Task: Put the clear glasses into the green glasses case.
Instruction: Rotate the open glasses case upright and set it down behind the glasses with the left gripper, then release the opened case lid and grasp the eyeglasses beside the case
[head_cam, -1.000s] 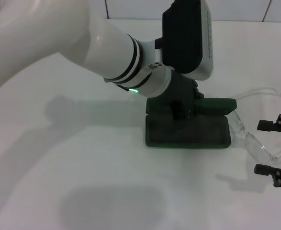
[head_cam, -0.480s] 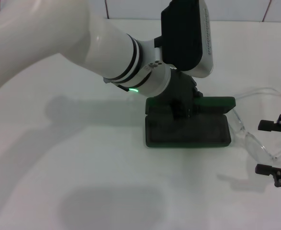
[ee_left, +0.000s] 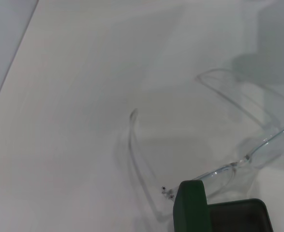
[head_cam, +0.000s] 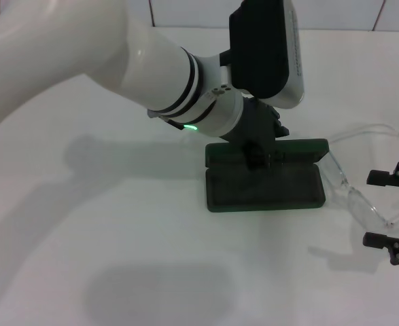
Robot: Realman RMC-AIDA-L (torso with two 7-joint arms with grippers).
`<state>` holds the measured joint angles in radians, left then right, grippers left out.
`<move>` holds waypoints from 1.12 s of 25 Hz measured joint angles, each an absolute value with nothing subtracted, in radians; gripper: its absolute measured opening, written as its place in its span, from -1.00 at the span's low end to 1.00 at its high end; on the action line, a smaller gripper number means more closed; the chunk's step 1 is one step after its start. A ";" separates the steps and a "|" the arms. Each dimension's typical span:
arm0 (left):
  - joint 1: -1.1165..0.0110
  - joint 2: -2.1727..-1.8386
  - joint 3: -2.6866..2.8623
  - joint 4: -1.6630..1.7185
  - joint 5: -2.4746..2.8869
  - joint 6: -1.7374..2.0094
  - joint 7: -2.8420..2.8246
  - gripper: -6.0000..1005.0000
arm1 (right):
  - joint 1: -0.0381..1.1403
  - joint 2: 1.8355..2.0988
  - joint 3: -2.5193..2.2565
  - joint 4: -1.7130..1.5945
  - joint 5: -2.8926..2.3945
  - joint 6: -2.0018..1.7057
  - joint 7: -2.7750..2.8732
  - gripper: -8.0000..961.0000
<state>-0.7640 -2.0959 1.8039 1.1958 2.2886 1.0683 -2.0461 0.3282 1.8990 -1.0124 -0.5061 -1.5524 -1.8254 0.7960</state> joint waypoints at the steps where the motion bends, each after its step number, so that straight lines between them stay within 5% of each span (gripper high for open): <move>1: -0.765 -2.096 1.804 1.196 2.289 1.069 -2.051 -0.35 | 0.328 1.899 -1.012 -0.506 -1.552 -1.825 0.796 0.62; 9: -0.742 -2.094 1.782 1.250 2.275 1.071 -2.086 -0.06 | 0.328 1.897 -1.011 -0.506 -1.552 -1.825 0.798 0.61; 28: -0.505 -2.091 1.658 1.282 1.757 1.112 -1.889 -0.02 | 0.327 1.877 -0.952 -0.579 -1.553 -1.828 0.975 0.61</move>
